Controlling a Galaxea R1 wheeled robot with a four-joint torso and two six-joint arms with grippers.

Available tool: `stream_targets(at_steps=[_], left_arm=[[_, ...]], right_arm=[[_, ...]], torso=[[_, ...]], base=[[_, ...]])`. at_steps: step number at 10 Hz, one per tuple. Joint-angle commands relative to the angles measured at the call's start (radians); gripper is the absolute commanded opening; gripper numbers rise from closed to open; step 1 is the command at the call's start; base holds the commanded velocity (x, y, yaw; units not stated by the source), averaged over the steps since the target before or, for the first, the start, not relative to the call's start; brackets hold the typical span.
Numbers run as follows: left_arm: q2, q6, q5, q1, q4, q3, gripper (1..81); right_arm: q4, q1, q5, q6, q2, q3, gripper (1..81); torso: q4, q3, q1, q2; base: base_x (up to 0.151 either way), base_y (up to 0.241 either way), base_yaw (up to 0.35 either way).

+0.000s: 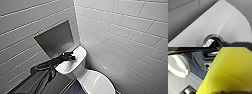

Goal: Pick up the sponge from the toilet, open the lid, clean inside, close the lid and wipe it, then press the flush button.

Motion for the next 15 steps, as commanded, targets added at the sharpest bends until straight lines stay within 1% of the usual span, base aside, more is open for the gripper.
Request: stream_targets(at_steps=[1, 2, 3, 4, 5, 7, 8, 10, 11, 13, 15], left_arm=[[0.004, 0.001, 0.147, -0.108, 0.000, 0.007, 1.0], [-0.004, 0.002, 0.161, -0.143, -0.025, 0.012, 1.0], [-0.021, 0.002, 0.216, -0.192, -0.052, 0.034, 1.0], [-0.053, 0.002, 0.245, -0.227, -0.072, 0.083, 1.0], [-0.102, 0.002, 0.250, -0.249, -0.107, 0.157, 1.0], [-0.229, 0.001, 0.245, -0.280, -0.158, 0.336, 1.0], [-0.292, -0.011, 0.236, -0.296, -0.181, 0.421, 1.0], [-0.419, -0.061, 0.232, -0.317, -0.192, 0.595, 1.0], [-0.481, -0.065, 0.232, -0.318, -0.192, 0.712, 1.0], [-0.582, -0.065, 0.235, -0.300, -0.187, 0.936, 1.0], [-0.679, -0.065, 0.238, -0.243, -0.181, 1.103, 1.0]], right_arm=[[-0.011, -0.029, -0.095, -0.003, 0.010, 0.017, 1.0], [-0.011, -0.029, -0.095, -0.003, 0.010, 0.017, 1.0], [-0.011, -0.029, -0.095, -0.003, 0.010, 0.017, 1.0], [-0.011, -0.031, -0.095, -0.003, 0.010, 0.017, 1.0], [-0.011, -0.031, -0.094, -0.003, 0.010, 0.015, 1.0], [-0.012, -0.032, -0.094, -0.003, 0.011, 0.015, 1.0], [-0.012, -0.035, -0.094, -0.003, 0.011, 0.015, 1.0], [-0.011, -0.035, -0.094, -0.003, 0.011, 0.015, 1.0], [-0.011, -0.032, -0.094, -0.003, 0.013, 0.015, 1.0], [-0.011, -0.026, -0.094, -0.003, 0.013, 0.015, 1.0], [-0.008, -0.022, -0.094, -0.003, 0.011, 0.006, 1.0]], torso=[[0.000, 0.000, 0.000, 0.000], [0.000, 0.000, 0.000, 0.000], [0.000, 0.000, -0.001, 0.000], [0.000, 0.000, 0.000, 0.000], [0.000, 0.000, 0.000, 0.000], [0.000, 0.000, 0.000, 0.001], [0.000, 0.000, 0.000, 0.001], [0.000, -0.001, 0.001, 0.001], [0.000, -0.001, 0.001, 0.001], [0.000, -0.001, 0.001, 0.001], [0.000, -0.001, 0.001, 0.001]], base=[[0.000, 0.000, 0.000], [0.000, 0.000, 0.000], [0.000, 0.000, 0.000], [0.000, 0.000, 0.000], [0.000, 0.000, 0.000], [0.000, 0.000, 0.000], [0.000, 0.000, 0.000], [0.000, 0.000, 0.000], [0.000, 0.000, 0.000], [0.000, 0.000, 0.000], [0.000, 0.000, 0.000]])
